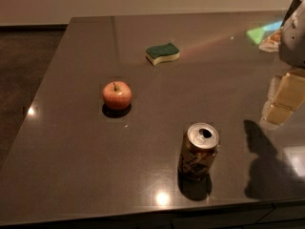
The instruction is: Move orange can near apple
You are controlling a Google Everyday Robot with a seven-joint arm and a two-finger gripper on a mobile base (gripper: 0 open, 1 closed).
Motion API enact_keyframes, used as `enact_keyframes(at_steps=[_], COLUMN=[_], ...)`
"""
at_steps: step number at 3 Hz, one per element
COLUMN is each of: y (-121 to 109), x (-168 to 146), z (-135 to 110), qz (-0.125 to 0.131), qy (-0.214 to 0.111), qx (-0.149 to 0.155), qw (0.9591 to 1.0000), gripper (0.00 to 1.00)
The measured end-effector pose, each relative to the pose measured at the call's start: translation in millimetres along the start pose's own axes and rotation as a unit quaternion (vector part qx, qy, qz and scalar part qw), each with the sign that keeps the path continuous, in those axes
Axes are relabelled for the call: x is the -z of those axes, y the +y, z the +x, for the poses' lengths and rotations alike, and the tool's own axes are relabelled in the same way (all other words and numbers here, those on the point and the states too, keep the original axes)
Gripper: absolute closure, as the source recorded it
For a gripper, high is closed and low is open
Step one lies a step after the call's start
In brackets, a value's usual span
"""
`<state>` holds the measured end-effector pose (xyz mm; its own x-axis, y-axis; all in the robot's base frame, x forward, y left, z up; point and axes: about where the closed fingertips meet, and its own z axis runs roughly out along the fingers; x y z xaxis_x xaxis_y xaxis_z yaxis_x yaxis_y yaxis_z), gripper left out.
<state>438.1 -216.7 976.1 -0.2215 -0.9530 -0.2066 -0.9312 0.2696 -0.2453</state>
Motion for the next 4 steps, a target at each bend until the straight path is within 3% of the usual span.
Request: enact_keyframes(at_steps=[1, 2, 3, 4], y=[0.0, 12.5, 39.3, 71.8], x=[0.0, -1.2, -6.3, -19.1], z=[0.0, -6.9, -21.3, -40.8], qz=[0.000, -0.015, -0.029, -0.049], qy=[0.000, -0.022, -0.068, -0.135], qx=[0.000, 0.018, 0.051, 0.079], qw=[1.0000, 0.9995, 0.9959, 0.9865], gripper=[0.00, 0.00, 0.00, 0.00])
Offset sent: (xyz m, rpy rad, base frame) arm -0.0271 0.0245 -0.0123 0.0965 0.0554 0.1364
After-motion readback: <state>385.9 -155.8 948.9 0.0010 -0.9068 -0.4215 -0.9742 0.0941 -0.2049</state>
